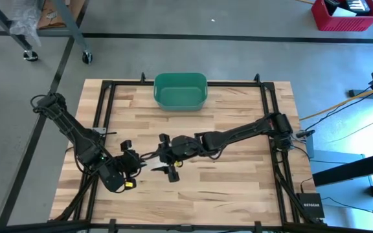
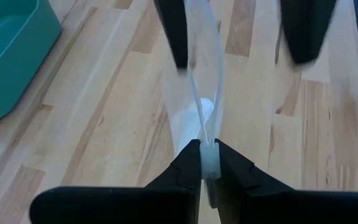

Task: Roll bandage
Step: Close the transparent zip bag

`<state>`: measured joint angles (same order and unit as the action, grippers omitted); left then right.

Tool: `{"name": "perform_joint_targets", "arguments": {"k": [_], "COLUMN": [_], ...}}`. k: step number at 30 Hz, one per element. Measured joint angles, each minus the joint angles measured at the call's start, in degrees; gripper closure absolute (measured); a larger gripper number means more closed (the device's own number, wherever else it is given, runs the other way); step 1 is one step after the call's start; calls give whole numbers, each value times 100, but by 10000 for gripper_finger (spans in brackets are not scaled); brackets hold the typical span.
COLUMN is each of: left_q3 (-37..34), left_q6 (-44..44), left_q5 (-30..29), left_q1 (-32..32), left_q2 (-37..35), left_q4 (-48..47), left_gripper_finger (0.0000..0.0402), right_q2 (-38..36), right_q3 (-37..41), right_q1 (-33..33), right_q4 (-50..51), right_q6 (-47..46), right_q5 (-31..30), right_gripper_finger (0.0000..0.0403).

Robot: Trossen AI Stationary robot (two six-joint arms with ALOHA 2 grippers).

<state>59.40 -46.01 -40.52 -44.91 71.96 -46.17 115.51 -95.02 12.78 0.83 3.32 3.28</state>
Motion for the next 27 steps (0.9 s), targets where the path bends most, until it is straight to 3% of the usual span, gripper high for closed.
{"name": "perform_joint_targets", "arguments": {"k": [14,23,27], "left_q3": [0,0,0], "left_q6": [6,14,16], "left_q5": [0,28,80], "left_q1": [-2,-2,-2], "left_q2": [0,-2,-2], "left_q4": [4,28,30], "left_gripper_finger": [380,380,380], "right_q2": [-176,192,252], "right_q3": [-2,-7,0], "right_q1": [-35,-42,-42], "right_q4": [338,-215,-150], "right_q6": [58,119,164], "right_q5": [237,233,-241], "right_gripper_finger": [178,178,178]}}
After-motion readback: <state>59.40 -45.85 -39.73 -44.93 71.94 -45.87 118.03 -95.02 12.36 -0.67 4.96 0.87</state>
